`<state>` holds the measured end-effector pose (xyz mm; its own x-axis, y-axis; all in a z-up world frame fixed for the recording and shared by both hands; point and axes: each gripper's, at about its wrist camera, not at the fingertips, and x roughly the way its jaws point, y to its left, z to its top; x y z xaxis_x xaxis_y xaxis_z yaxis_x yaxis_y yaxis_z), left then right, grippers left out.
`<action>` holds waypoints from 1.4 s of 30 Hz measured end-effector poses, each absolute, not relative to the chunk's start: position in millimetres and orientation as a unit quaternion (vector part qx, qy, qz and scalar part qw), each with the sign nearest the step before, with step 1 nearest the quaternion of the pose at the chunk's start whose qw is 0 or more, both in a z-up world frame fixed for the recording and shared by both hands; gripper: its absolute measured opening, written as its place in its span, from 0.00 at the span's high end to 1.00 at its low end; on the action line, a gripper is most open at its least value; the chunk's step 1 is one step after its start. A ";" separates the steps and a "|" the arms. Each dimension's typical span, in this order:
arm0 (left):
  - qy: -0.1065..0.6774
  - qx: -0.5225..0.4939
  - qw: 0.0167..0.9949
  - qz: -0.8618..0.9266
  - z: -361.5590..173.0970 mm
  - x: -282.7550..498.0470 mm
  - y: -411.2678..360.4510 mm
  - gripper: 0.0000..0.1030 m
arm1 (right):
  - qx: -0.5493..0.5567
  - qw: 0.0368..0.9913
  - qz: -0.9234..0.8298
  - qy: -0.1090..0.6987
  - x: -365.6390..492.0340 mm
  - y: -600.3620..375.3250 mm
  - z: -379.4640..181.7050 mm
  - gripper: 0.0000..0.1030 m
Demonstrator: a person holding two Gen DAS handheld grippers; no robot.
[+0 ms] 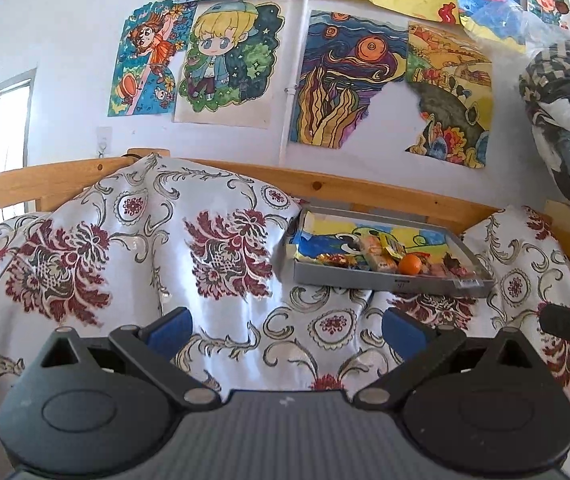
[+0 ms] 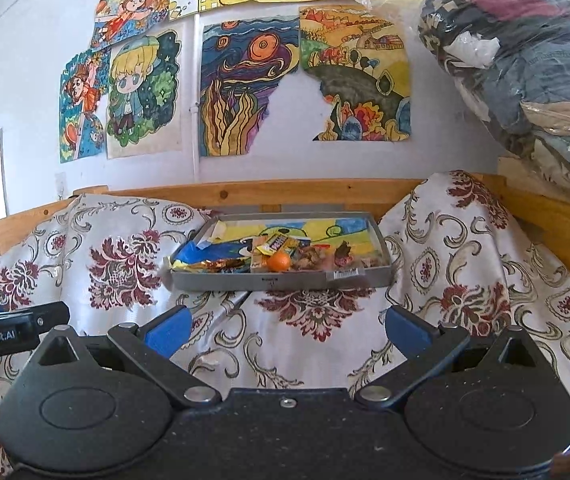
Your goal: Organize snacks
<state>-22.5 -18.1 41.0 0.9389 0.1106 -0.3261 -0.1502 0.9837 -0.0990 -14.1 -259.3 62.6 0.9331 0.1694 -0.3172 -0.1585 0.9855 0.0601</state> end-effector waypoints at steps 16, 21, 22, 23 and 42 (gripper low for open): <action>0.166 -0.053 0.983 0.056 30.3 -35.8 -19.4 0.00 | 0.004 0.978 0.077 0.192 -19.4 -253.0 51.6 0.01; 0.170 -0.061 0.982 0.058 28.7 -34.3 -17.5 0.00 | 0.001 0.977 0.075 0.201 -16.7 -251.9 48.9 0.01; 0.170 -0.062 0.982 0.058 28.1 -34.4 -16.9 0.00 | -0.001 0.977 0.076 0.202 -16.4 -251.6 48.5 0.01; 0.170 -0.061 0.982 0.058 27.6 -34.7 -16.8 0.00 | -0.002 0.976 0.076 0.202 -16.3 -251.2 48.2 0.01; 0.166 -0.059 0.983 0.057 28.3 -37.5 -16.9 0.00 | -0.008 0.975 0.079 0.206 -16.1 -249.5 46.6 0.01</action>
